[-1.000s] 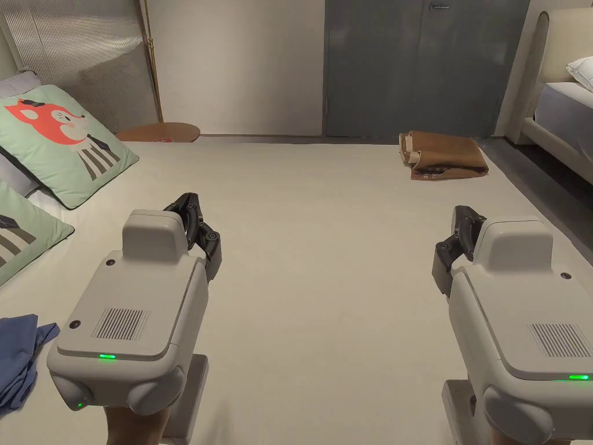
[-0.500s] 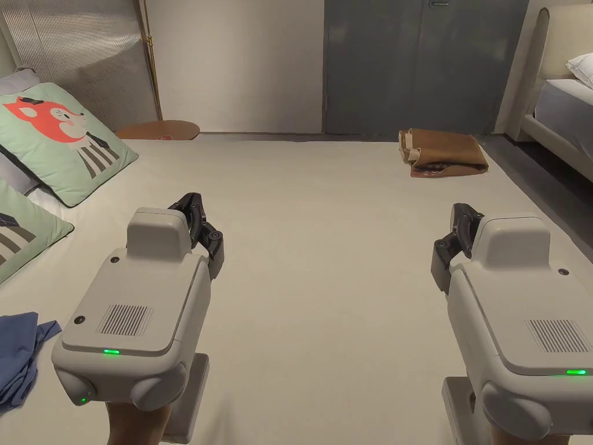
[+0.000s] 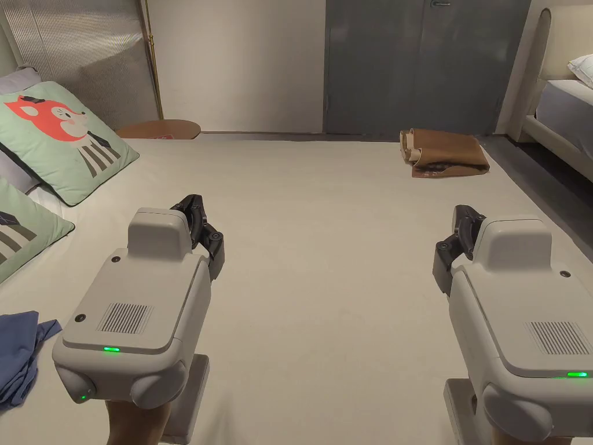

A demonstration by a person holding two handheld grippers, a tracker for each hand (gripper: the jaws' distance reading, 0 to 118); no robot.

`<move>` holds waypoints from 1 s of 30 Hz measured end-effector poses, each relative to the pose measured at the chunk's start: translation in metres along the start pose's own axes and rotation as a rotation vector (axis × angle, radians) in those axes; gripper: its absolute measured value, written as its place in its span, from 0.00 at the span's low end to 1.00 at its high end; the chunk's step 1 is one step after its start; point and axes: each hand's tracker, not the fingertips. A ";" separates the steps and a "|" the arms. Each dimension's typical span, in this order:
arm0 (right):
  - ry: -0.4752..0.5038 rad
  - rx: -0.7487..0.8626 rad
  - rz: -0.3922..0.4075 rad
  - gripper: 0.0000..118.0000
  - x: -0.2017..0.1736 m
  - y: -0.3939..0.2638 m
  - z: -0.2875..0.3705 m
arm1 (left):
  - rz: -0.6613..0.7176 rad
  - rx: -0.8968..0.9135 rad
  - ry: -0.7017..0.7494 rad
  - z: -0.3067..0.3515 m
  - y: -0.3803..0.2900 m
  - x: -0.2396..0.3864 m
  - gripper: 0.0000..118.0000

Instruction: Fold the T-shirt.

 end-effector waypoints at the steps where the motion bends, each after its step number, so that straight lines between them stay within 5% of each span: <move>1: -0.002 0.000 0.002 0.00 0.000 0.000 0.000 | 0.000 0.001 0.001 0.000 0.000 0.000 0.00; 24: 0.003 0.000 0.008 0.01 -0.001 -0.002 -0.004 | 0.007 0.001 -0.002 -0.002 0.000 -0.003 0.00; 25: 0.002 -0.001 0.008 0.05 -0.001 -0.002 -0.004 | 0.012 0.005 -0.002 -0.002 0.000 -0.004 0.05; 28: -0.004 -0.009 0.016 0.56 -0.002 -0.001 -0.004 | 0.023 0.002 -0.003 -0.002 0.000 -0.005 0.54; 30: -0.009 -0.014 0.012 0.63 -0.002 -0.002 -0.005 | 0.027 -0.012 -0.010 -0.004 0.000 -0.006 0.60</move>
